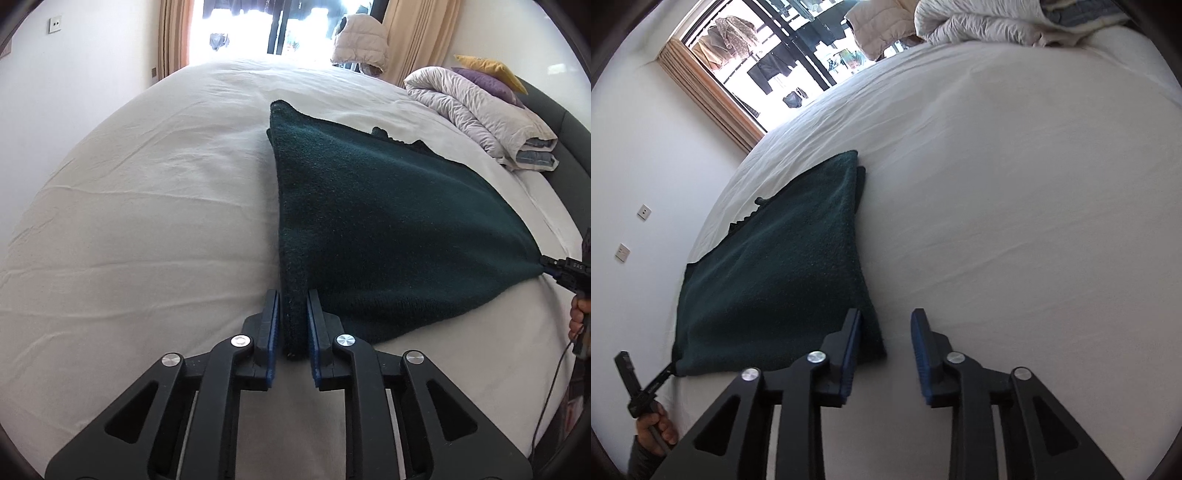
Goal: Fold small clothes
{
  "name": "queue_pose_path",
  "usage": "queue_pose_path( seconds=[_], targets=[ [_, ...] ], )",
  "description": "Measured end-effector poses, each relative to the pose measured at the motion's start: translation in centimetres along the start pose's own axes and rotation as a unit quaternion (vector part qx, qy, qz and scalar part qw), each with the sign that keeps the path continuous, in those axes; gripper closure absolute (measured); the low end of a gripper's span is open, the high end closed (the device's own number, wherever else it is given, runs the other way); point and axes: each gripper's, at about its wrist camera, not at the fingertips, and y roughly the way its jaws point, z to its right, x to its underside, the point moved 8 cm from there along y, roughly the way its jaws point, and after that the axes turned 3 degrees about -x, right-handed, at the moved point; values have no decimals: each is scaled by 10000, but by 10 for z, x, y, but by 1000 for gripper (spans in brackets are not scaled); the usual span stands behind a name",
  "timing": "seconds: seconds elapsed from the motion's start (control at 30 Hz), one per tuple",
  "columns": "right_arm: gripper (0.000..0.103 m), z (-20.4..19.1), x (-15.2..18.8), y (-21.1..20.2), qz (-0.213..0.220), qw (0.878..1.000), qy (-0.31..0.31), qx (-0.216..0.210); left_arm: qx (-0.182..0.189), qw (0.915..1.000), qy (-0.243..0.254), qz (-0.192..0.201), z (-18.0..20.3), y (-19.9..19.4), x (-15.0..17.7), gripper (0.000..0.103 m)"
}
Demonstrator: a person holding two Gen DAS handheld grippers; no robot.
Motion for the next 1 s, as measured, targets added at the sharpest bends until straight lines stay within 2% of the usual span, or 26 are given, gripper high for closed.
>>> queue_pose_path(
  seconds=[0.03,0.07,0.1,0.13,0.2,0.3,0.4,0.47,0.57,0.6,0.67,0.73,0.83,0.9,0.97,1.0],
  targets=[
    [68,-1,-3,-8,109,9997,-100,191,-218,9997,40,77,-4,-8,0,69],
    [67,-6,-7,-14,197,9995,-121,199,-452,9988,53,167,-9,-17,-2,61],
    [67,-16,-11,-17,265,9996,-135,35,-708,9969,10,347,-14,-28,-7,55],
    [67,-30,-15,-16,286,9992,-195,-208,-832,9951,-24,536,-14,-38,-14,55],
    [67,-70,-24,-7,293,9955,-368,-821,-792,9945,30,687,0,-47,-34,55],
    [67,-136,-32,25,53,9815,-444,-1860,-339,9955,344,811,45,-40,-66,55],
    [67,-185,-34,72,-292,9714,-420,-2319,-303,9941,748,722,86,-4,-86,55],
    [67,-204,-32,104,-605,9643,-243,-2567,-170,9966,732,336,103,31,-89,55],
    [70,-207,-26,143,-858,9696,-164,-2285,-420,9971,631,-31,109,69,-80,55],
    [73,-203,-29,149,-799,9709,-139,-2254,-452,9972,598,-58,106,77,-77,54],
    [87,-191,-34,151,-692,9722,24,-2237,-407,9979,509,17,101,85,-75,52],
    [93,-169,-44,145,-468,9755,232,-2135,-348,9981,498,55,97,86,-74,51],
    [94,-112,-61,130,-17,9833,830,-1617,-289,9985,452,86,94,89,-74,51],
    [90,-74,-69,112,288,9828,1366,-1213,-343,9983,445,120,94,89,-73,51],
    [65,-66,-70,90,560,9807,1503,-1116,-434,9979,453,157,95,85,-73,51],
    [62,-74,-69,81,653,9813,1353,-1206,-461,9979,426,172,96,82,-72,51]
  ],
)
